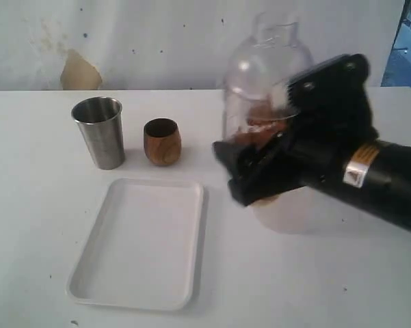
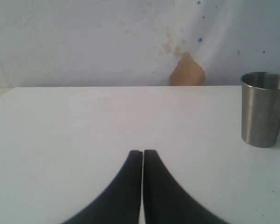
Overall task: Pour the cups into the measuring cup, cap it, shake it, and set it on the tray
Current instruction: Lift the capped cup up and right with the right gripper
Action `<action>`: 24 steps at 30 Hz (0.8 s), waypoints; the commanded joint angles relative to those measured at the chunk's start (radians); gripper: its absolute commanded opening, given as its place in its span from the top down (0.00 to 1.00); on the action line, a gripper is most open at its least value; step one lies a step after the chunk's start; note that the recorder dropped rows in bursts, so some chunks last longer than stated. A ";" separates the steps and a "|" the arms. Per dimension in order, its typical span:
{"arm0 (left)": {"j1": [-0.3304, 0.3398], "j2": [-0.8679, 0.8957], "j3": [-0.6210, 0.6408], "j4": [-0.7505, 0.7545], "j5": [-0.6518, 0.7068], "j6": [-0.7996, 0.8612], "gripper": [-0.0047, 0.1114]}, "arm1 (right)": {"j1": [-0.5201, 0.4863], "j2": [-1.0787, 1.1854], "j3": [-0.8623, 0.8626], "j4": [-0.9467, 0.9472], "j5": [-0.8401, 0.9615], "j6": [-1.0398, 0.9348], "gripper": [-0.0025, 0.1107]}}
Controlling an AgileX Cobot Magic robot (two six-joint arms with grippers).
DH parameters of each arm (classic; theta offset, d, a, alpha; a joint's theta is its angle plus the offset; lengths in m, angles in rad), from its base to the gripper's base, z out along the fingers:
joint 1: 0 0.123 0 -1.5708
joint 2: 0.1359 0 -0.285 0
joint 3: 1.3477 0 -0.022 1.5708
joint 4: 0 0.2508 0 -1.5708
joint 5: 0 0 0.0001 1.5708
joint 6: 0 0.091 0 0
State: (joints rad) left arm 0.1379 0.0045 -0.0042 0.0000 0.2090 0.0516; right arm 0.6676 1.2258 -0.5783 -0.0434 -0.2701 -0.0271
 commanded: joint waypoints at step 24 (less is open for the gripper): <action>0.000 -0.004 0.004 -0.005 -0.008 -0.003 0.95 | -0.085 -0.058 -0.142 -0.175 0.092 0.273 0.98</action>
State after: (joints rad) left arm 0.1379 0.0045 -0.0042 0.0000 0.2090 0.0516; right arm 0.6214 1.1819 -0.6999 -0.2636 -0.1449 0.2155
